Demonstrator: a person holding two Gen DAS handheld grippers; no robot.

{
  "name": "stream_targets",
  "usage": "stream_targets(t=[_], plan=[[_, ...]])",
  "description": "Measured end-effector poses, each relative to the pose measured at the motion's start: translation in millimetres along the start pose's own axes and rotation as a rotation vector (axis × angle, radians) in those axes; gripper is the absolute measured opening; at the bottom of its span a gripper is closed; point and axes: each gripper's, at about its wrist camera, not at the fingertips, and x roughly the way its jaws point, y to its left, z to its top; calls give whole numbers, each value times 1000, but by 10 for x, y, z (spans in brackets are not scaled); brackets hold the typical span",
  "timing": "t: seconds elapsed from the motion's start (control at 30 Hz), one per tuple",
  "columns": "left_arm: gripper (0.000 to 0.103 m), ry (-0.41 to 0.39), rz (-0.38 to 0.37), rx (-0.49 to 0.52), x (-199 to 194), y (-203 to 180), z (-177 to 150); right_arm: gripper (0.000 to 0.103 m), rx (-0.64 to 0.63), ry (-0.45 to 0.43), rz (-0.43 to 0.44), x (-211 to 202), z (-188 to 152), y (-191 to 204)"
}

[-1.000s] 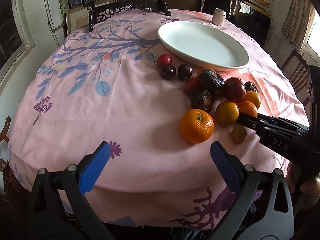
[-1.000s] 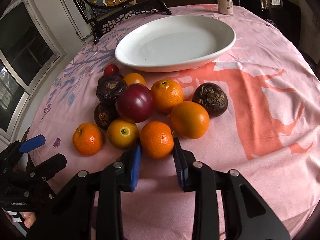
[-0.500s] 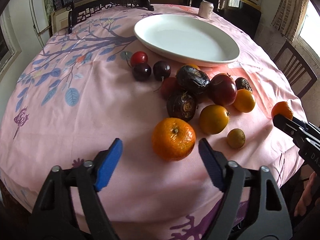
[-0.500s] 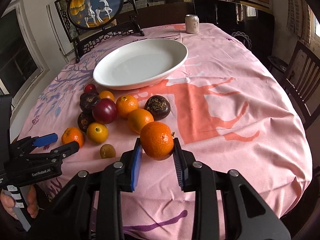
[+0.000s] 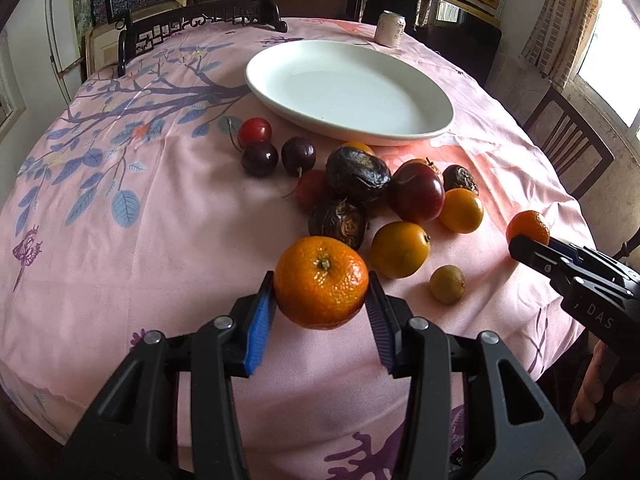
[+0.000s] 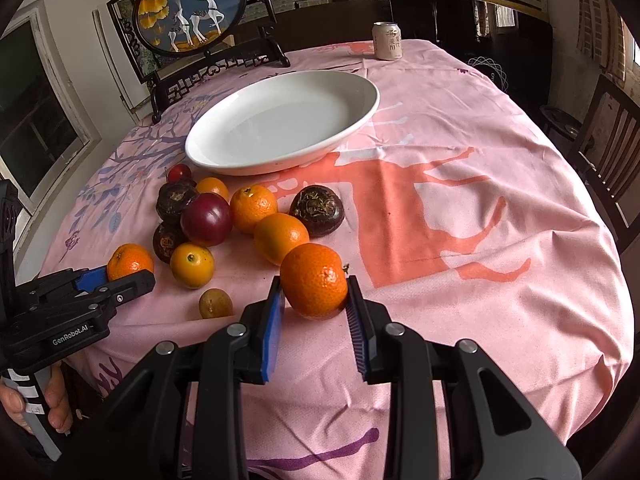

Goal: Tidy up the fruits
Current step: 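Carry both mandarins onto the white plate and open both tools, then grasp an orange with the right tool while the left tool grasps a passion fruit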

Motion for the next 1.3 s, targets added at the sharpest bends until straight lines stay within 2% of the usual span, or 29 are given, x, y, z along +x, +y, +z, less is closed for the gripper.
stream_targets(t=[0.17, 0.27, 0.33, 0.4, 0.5, 0.57, 0.67, 0.87, 0.9, 0.93, 0.97, 1.03, 1.1, 1.13, 1.2, 1.3], plan=[[44, -31, -18, 5, -212, 85, 232, 31, -22, -2, 20, 11, 186, 0], [44, -61, -17, 29, -269, 103, 673, 31, -80, -21, 25, 21, 538, 32], [44, -61, -21, 29, -175, 116, 1089, 31, -114, -30, 57, 99, 887, 52], [45, -44, -15, 28, 47, 117, 1542, 31, -124, -25, 96, 284, 1288, 45], [45, 1, 0, 10, 549, 105, 2124, 31, -127, 12, 84, 735, 1822, 39], [45, 41, -1, -6, 934, 115, 2402, 31, -137, 52, 70, 1101, 2087, 25], [45, 111, -18, -40, 1407, 130, 2646, 31, -108, 108, 63, 1540, 2307, -57], [45, 136, -31, -47, 1708, 85, 2808, 32, -91, 136, 50, 1854, 2464, -159], [46, 139, -30, -53, 1725, 97, 2826, 36, -93, 139, 47, 1878, 2481, -163], [48, 136, -28, -63, 1719, 122, 2841, 48, -98, 138, 41, 1886, 2487, -156], [50, 128, -29, -74, 1686, 148, 2851, 51, -103, 126, 19, 1871, 2500, -145], [62, 104, -42, -86, 1534, 201, 2843, 51, -120, 96, -13, 1749, 2498, -127], [68, 61, -36, -92, 1263, 267, 2774, 52, -144, 82, -26, 1538, 2453, -87], [75, 34, -41, -99, 1100, 302, 2712, 56, -158, 65, -47, 1393, 2404, -55], [87, -9, -65, -110, 784, 348, 2532, 58, -196, 32, -71, 1091, 2248, 33], [88, -60, -32, -89, 362, 349, 2103, 59, -213, 24, -67, 679, 1833, 105]])
